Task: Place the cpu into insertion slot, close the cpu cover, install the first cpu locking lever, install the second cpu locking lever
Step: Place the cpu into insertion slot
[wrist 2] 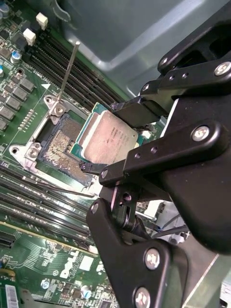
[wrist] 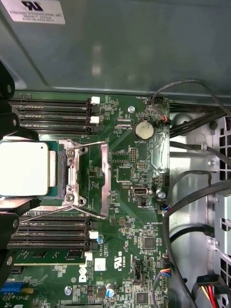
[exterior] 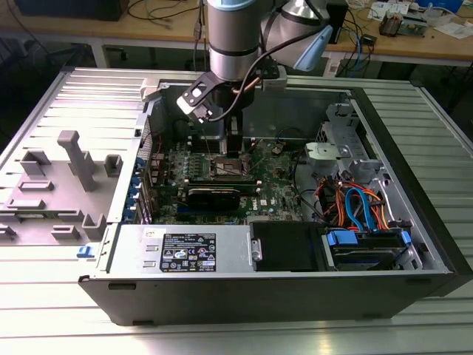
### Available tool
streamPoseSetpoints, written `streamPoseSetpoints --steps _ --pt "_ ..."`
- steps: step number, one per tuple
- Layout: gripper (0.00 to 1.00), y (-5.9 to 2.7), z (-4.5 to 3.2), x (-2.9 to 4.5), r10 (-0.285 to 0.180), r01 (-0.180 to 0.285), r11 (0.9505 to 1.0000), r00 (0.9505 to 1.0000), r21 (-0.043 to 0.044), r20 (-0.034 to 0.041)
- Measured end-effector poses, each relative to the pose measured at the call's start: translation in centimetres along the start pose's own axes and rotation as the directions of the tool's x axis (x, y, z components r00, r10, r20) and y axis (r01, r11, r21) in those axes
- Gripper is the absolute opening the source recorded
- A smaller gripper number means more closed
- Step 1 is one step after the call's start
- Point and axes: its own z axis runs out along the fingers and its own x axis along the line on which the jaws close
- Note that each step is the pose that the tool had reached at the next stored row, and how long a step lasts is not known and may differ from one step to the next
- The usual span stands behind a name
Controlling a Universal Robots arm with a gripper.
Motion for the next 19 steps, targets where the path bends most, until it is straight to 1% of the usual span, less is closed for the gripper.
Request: streamPoseSetpoints --steps 1,6,9,11,12,13,14,15,19 --pt "0.55 -0.07 0.34 0.0 0.0 0.0 1.0 1.0 0.0 0.0" --pt "0.55 -0.55 1.27 -0.01 0.0 0.0 1.0 1.0 0.0 0.0001" --pt "0.55 -0.63 1.79 -0.03 0.001 -0.001 1.0 1.0 0.0001 0.0028" --pt "0.55 -0.66 2.08 -0.03 0.004 -0.004 1.0 0.9999 0.0001 0.0113" --pt "0.55 -0.66 2.15 -0.04 0.004 -0.004 1.0 0.9998 0.0003 0.0172" --pt "0.55 -0.66 2.22 -0.04 0.006 -0.006 1.0 0.9996 0.0004 0.0263" --pt "0.55 -0.66 2.28 -0.04 0.008 -0.008 1.0 0.9994 0.0005 0.0328" --pt "0.55 -0.66 2.38 -0.05 0.01 -0.01 0.9999 0.9993 0.0003 0.0354" --pt "0.55 -0.68 2.86 -0.06 0.017 -0.017 0.9999 0.9992 0.0001 0.0357"
